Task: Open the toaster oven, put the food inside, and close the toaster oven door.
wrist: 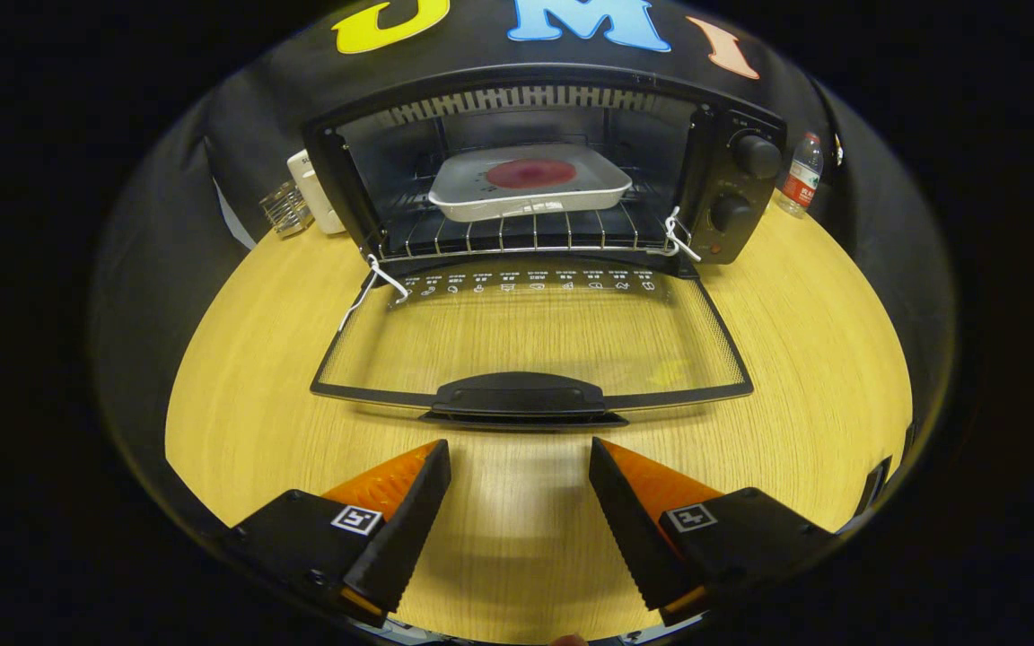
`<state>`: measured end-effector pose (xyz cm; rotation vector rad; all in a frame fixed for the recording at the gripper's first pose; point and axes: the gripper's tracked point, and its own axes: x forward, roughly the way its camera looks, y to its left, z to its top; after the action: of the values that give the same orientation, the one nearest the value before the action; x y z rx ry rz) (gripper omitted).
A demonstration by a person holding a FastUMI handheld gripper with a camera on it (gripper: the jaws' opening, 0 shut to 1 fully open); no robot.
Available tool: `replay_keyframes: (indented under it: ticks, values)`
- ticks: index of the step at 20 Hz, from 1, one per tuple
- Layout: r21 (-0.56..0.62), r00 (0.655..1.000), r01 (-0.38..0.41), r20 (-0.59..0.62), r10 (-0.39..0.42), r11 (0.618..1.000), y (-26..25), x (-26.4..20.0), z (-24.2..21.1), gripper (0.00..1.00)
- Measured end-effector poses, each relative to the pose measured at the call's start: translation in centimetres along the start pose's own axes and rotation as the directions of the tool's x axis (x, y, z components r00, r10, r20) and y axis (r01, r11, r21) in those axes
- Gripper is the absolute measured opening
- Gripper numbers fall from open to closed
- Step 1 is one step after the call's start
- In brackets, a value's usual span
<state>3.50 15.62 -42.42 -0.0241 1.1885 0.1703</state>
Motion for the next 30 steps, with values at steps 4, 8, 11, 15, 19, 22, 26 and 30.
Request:
replay_keyframes:
  ticks: [4, 8, 11, 15, 19, 22, 26, 30]
  values:
    - [-0.002, 0.999, 0.033, -0.009, -0.033, 0.999, -0.6, 0.8, 0.2, 0.99]
    - [-0.038, 0.999, 0.046, 0.000, -0.046, 0.998, -0.6, 0.7, 0.2, 0.96]
    - [-0.034, 0.999, 0.031, 0.022, -0.031, 0.999, -0.5, 0.2, 0.4, 0.96]
    - [-0.012, 0.998, 0.029, 0.049, -0.028, 1.000, -0.4, -0.9, 0.7, 0.96]
    - [-0.019, 0.995, 0.033, 0.092, -0.031, 0.999, -0.4, -1.7, 1.5, 0.96]
    - [-0.010, 0.992, 0.035, 0.121, -0.034, 0.999, -0.4, -2.3, 2.0, 0.96]
    - [-0.027, 0.987, 0.051, 0.151, -0.046, 0.998, -0.3, -3.1, 2.5, 0.96]
    - [-0.058, 0.974, 0.086, 0.213, -0.072, 0.995, -0.3, -4.4, 3.4, 0.96]
